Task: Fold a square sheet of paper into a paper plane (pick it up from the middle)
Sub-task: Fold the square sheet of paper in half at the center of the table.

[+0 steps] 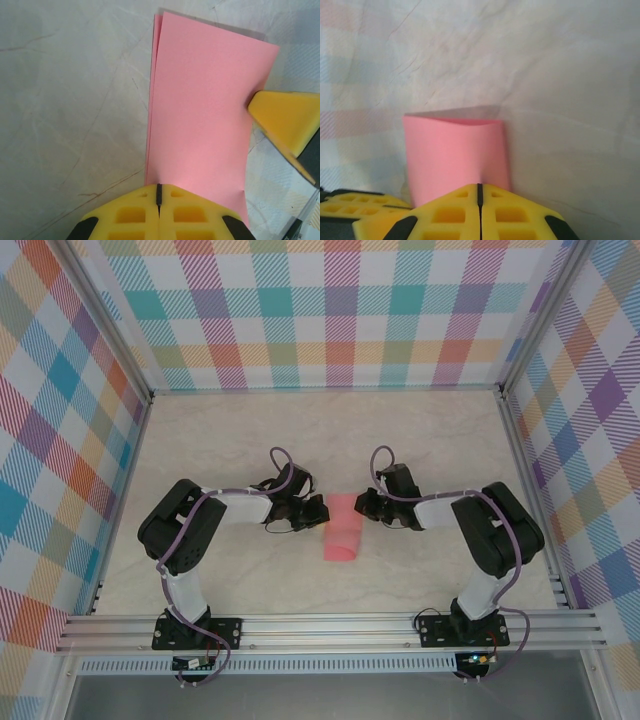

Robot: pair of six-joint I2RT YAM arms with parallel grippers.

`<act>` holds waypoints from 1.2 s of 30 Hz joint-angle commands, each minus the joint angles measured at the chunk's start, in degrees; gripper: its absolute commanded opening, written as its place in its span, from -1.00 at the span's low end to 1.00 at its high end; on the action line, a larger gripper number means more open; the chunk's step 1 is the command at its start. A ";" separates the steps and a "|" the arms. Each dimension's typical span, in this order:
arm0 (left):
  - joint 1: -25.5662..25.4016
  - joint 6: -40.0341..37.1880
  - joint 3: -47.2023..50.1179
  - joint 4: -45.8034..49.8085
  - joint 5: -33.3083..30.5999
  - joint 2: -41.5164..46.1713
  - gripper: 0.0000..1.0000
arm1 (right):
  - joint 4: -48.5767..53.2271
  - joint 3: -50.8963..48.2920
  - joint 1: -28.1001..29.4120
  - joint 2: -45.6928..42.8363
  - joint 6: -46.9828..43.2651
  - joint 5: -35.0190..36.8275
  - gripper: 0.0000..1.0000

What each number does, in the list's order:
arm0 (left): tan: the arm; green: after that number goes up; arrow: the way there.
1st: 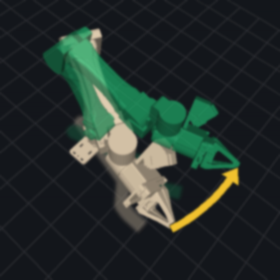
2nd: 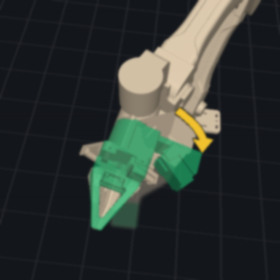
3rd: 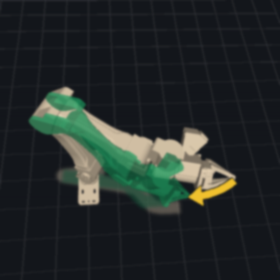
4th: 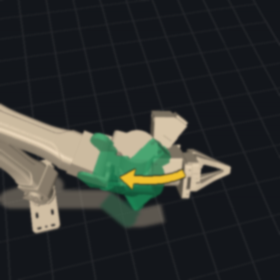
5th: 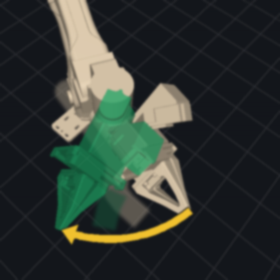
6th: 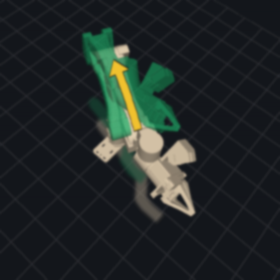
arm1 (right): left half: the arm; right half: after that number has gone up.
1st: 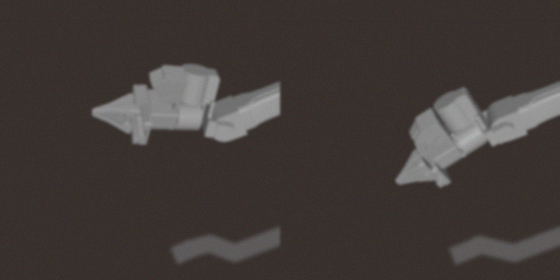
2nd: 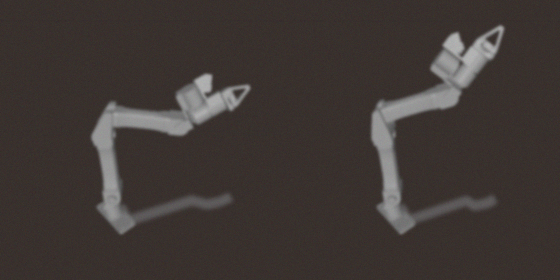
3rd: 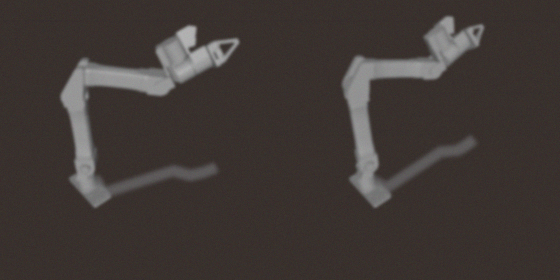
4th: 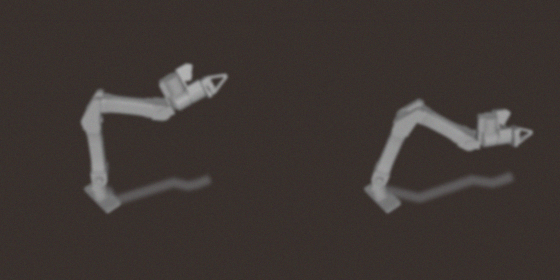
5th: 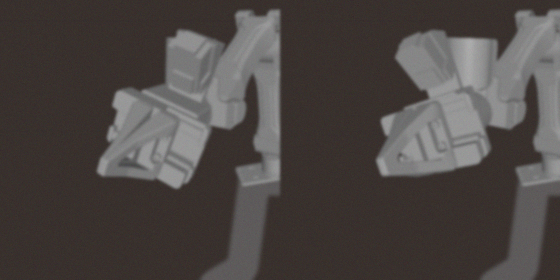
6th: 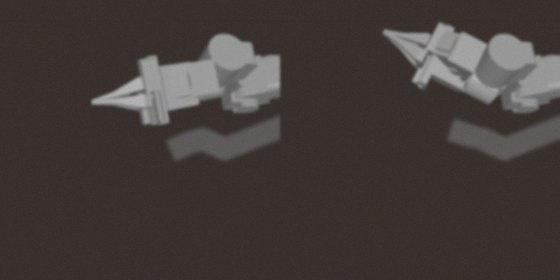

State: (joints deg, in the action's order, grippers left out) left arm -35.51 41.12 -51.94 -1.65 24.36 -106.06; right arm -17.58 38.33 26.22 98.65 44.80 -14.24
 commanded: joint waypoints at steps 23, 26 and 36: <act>-0.26 -0.61 4.56 14.41 -12.33 -6.40 -1.00 | 6.12 9.51 2.66 6.36 -1.03 5.72 -0.87; -0.26 -0.65 4.75 14.39 -12.24 -6.35 -1.00 | 6.93 8.98 1.20 6.47 -2.00 7.74 -0.87; -0.26 -0.70 5.05 13.87 -12.25 -6.60 -1.00 | 10.69 7.14 -2.66 -0.56 -4.28 10.73 -0.87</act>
State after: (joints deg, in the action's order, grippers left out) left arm -35.51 41.10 -51.79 -1.67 24.27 -106.06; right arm -10.66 46.48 24.58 101.73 42.57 -7.40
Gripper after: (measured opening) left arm 0.045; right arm 0.065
